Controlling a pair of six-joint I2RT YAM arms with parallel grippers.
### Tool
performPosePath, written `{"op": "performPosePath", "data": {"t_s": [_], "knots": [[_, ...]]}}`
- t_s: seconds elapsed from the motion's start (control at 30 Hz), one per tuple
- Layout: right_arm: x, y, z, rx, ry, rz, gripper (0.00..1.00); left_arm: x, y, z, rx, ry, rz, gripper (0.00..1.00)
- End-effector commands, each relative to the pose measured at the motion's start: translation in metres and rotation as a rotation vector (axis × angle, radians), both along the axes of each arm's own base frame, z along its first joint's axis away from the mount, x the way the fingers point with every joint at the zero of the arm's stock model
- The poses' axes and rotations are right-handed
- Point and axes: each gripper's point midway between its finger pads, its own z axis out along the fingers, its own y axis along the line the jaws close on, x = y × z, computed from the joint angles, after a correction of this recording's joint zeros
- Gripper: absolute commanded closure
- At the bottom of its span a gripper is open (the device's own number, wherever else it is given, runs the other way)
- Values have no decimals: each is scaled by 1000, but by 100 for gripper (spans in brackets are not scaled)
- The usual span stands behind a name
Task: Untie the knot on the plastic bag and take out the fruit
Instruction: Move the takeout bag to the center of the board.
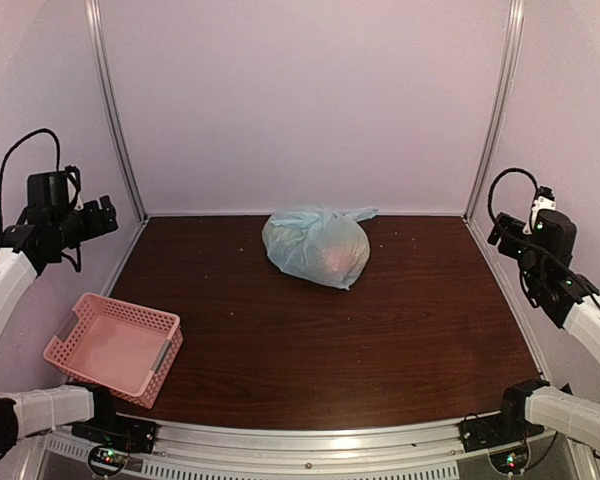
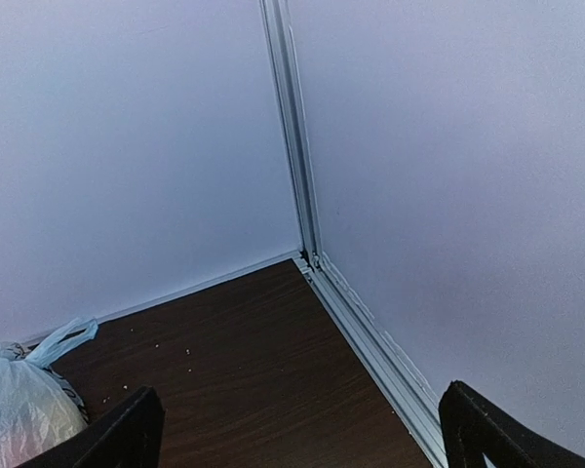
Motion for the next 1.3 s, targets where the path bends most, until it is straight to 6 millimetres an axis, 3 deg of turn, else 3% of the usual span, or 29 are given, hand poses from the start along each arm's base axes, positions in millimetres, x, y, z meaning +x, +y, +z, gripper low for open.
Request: {"op": "performPosePath", "data": {"t_s": [0.0,0.17,0.3,0.43,0.5,0.63,0.83,1.0,1.27], "knots": [[10,21,4,4,44,132,1,10,15,8,117,95,41,3],[31,58,-5,29,113,282,1,46,-30,39,103,33,-241,3],[44,109,-12,2,165,376,1,63,-74,62,33,-40,-406,3],[63,170,-16,87,185,534,1,55,-110,76,30,-192,-568,3],[75,199,-17,146,186,620,1,45,-121,63,3,-219,-629,3],[101,247,-19,170,201,724,1,33,-121,57,-13,-262,-628,2],[147,297,-47,193,304,777,1,29,-122,58,-23,-277,-632,3],[174,324,-86,127,426,768,8,29,-124,58,-26,-272,-645,3],[195,347,-119,-18,521,748,19,30,-122,58,-13,-266,-638,2]]}}
